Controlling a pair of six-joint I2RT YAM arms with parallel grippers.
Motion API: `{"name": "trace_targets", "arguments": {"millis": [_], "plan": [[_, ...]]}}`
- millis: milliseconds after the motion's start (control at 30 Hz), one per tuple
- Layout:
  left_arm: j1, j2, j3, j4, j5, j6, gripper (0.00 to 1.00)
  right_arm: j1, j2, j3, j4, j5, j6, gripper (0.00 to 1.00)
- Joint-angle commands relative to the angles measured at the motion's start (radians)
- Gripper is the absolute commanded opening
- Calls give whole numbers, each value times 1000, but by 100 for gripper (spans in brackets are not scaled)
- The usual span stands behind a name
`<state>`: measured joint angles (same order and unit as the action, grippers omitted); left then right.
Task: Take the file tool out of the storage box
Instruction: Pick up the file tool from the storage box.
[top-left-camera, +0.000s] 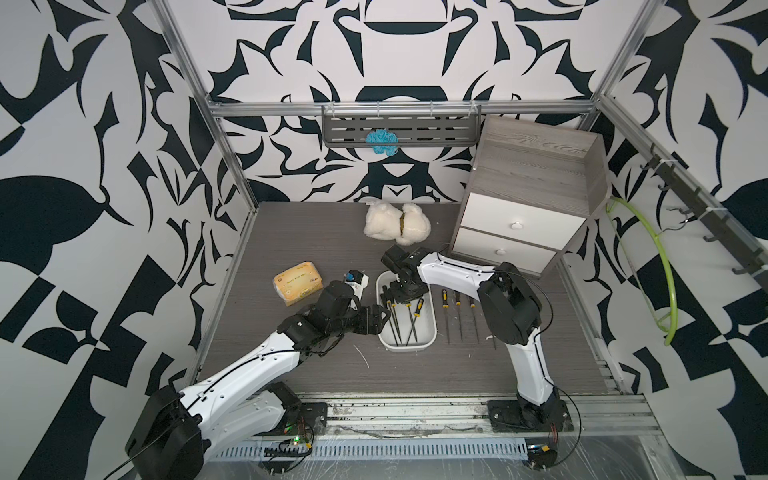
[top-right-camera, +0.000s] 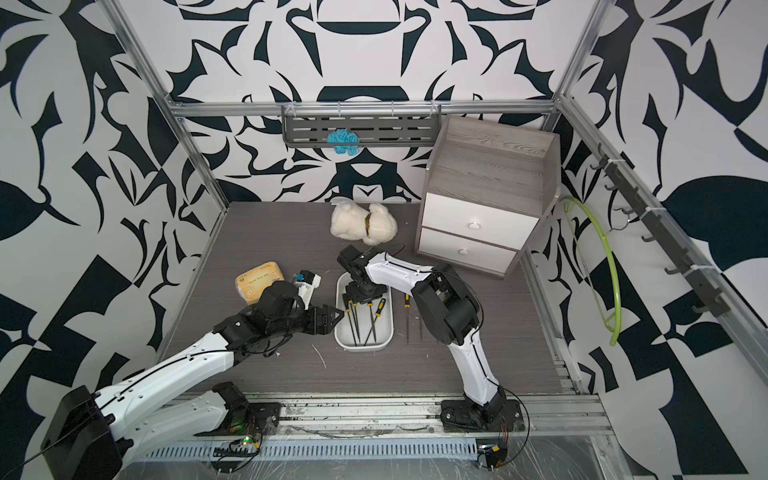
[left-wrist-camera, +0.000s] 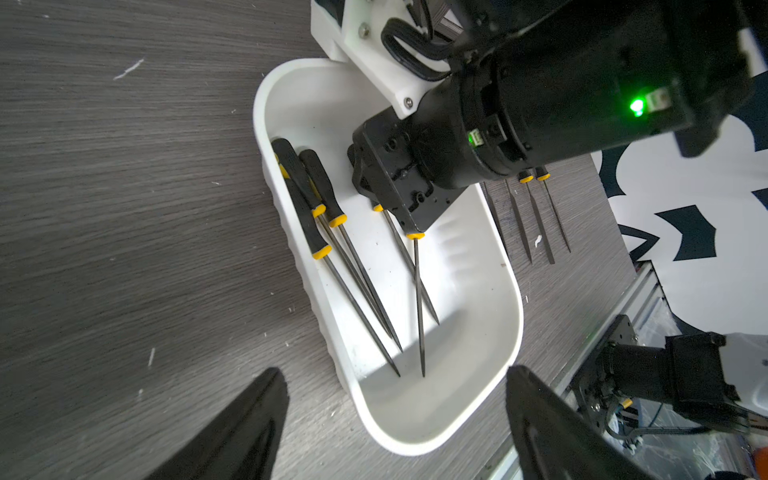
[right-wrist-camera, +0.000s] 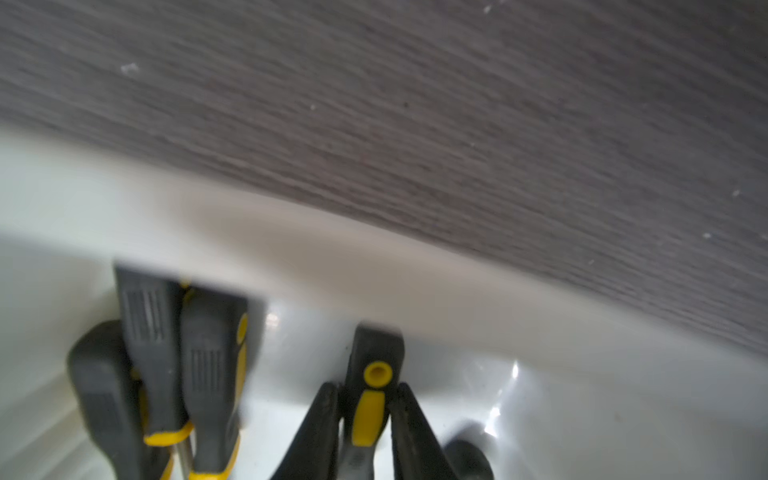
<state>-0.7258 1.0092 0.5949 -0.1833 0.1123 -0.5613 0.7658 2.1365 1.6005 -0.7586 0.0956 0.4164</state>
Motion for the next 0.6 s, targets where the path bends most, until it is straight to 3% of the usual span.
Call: {"name": "trace_targets", "arguments": {"millis": [0, 167, 567], "plan": [[-1, 4, 14, -12, -3, 3, 88, -8, 14, 6, -22, -25, -3, 26], [-1, 5, 14, -9, -3, 3, 88, -9, -25, -24, 17, -53, -1, 9], [0, -23, -30, 120, 106, -34, 89, -15, -305, -49, 173, -149, -31, 2]]}}
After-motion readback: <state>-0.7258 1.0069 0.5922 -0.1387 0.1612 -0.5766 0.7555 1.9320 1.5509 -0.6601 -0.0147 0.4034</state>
